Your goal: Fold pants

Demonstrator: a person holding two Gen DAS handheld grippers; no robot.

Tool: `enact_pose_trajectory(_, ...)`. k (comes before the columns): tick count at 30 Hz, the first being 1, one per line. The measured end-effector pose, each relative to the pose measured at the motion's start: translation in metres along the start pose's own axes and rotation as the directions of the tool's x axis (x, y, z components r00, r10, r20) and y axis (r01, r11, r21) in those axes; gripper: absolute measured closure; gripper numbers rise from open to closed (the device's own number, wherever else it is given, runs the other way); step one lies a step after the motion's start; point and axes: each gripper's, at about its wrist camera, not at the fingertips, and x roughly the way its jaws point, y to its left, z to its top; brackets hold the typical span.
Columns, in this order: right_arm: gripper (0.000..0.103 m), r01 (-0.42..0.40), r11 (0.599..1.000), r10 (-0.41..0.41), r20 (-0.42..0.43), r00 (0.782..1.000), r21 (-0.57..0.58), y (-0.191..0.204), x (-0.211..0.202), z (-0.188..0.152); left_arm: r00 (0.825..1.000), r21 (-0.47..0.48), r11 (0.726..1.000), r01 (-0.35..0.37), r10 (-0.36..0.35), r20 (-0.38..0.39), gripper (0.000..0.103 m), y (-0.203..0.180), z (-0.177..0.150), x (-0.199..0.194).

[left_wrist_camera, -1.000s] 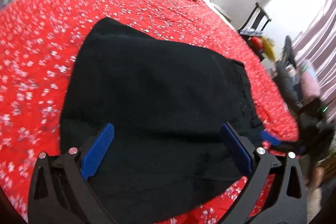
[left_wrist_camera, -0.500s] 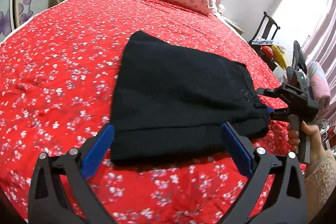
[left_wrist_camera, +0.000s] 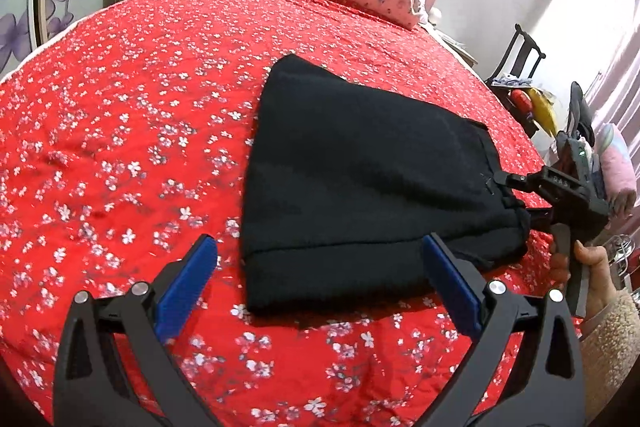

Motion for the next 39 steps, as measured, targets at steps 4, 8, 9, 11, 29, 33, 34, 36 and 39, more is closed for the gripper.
enact_pose_trajectory(4, 0.039, 0.133, 0.973, -0.123, 0.066, 0.990, -0.186, 0.035, -0.013, -0.015, 1.000, -0.015, 1.000, -0.011, 0.011, 0.015, 0.002, 0.007, 0.003, -0.004)
enact_pose_trajectory(8, 0.039, 0.273, 0.887, -0.233, 0.149, 0.961, -0.372, 0.065, -0.007, -0.030, 1.000, -0.021, 1.000, -0.010, 0.011, 0.017, 0.002, 0.008, 0.004, -0.005)
enact_pose_trajectory(9, 0.039, 0.278, 0.882, -0.234, 0.159, 0.959, -0.380, 0.064, -0.007, -0.031, 1.000, -0.015, 1.000, -0.015, 0.015, 0.017, 0.002, 0.007, 0.003, -0.005)
enact_pose_trajectory(11, 0.038, 0.256, 0.897, -0.213, 0.155, 0.965, -0.361, 0.057, -0.006, -0.027, 1.000, -0.011, 1.000, -0.020, 0.020, 0.014, 0.002, 0.007, 0.002, -0.004)
enact_pose_trajectory(29, 0.055, 0.325, 0.861, -0.243, 0.245, 0.939, -0.391, 0.071, -0.005, -0.034, 0.999, -0.132, 0.991, 0.029, -0.033, -0.026, 0.002, 0.046, 0.037, 0.013)
enact_pose_trajectory(33, 0.049, 0.164, 0.971, -0.147, 0.105, 0.983, -0.176, 0.030, 0.000, -0.011, 0.994, -0.186, 0.980, 0.075, -0.087, -0.059, 0.002, 0.055, 0.041, 0.026)
enact_pose_trajectory(34, 0.052, 0.173, 0.966, -0.154, 0.110, 0.982, -0.193, 0.033, -0.001, -0.012, 0.992, -0.201, 0.976, 0.086, -0.102, -0.068, 0.002, 0.057, 0.043, 0.029)
enact_pose_trajectory(36, 0.054, 0.272, 0.900, -0.219, 0.186, 0.958, -0.340, 0.056, -0.004, -0.024, 0.986, -0.228, 0.966, 0.124, -0.145, -0.077, 0.002, 0.060, 0.050, 0.036)
enact_pose_trajectory(39, 0.054, 0.377, 0.813, -0.280, 0.271, 0.921, -0.444, 0.082, -0.003, -0.041, 0.972, -0.260, 0.947, 0.188, -0.218, -0.092, 0.002, 0.061, 0.062, 0.050)
